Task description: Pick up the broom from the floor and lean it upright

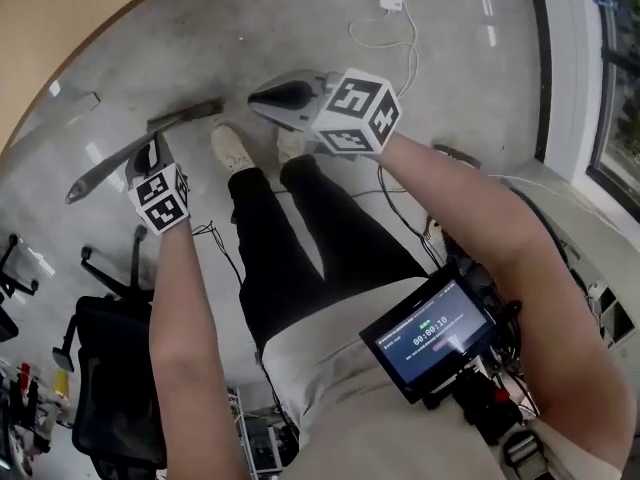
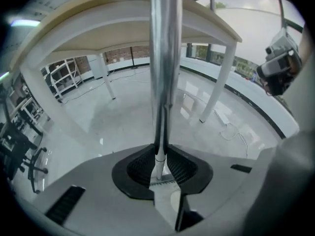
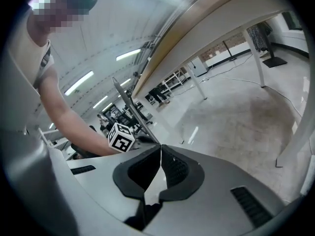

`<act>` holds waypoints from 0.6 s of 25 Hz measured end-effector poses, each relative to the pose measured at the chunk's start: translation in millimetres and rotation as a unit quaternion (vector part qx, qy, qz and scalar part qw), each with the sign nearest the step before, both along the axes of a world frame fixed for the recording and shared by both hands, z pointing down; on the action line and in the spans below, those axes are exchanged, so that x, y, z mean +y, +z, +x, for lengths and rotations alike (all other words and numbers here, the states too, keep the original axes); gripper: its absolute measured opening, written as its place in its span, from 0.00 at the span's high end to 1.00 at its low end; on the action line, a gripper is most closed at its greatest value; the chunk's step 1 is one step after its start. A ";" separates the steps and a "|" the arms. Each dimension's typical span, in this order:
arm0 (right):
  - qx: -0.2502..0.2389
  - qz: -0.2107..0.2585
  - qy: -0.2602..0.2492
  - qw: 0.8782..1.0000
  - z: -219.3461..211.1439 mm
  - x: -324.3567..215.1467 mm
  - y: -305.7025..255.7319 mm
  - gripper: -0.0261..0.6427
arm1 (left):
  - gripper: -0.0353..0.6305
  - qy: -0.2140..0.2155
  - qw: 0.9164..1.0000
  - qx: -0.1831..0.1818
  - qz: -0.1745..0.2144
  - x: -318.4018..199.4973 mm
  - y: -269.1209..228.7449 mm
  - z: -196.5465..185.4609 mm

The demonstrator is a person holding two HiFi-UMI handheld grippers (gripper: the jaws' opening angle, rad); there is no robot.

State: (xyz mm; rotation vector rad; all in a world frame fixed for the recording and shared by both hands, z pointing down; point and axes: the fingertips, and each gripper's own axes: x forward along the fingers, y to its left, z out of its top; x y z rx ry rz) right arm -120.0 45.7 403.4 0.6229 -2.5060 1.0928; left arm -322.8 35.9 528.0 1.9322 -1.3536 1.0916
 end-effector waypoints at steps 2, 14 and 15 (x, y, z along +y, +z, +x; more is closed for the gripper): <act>0.001 -0.002 -0.019 1.000 -6.4 2.1 0.4 0.93 | 0.83 -0.024 1.000 0.001 -0.007 7.5 0.7 -4.4; -0.017 -0.018 -0.079 0.997 -44.4 9.7 8.4 0.93 | 0.83 -0.080 0.995 -0.029 -0.057 25.5 9.5 -0.6; -0.014 -0.019 -0.076 0.997 -40.9 8.3 7.4 0.93 | 0.83 -0.086 0.994 -0.027 -0.061 20.5 12.5 1.3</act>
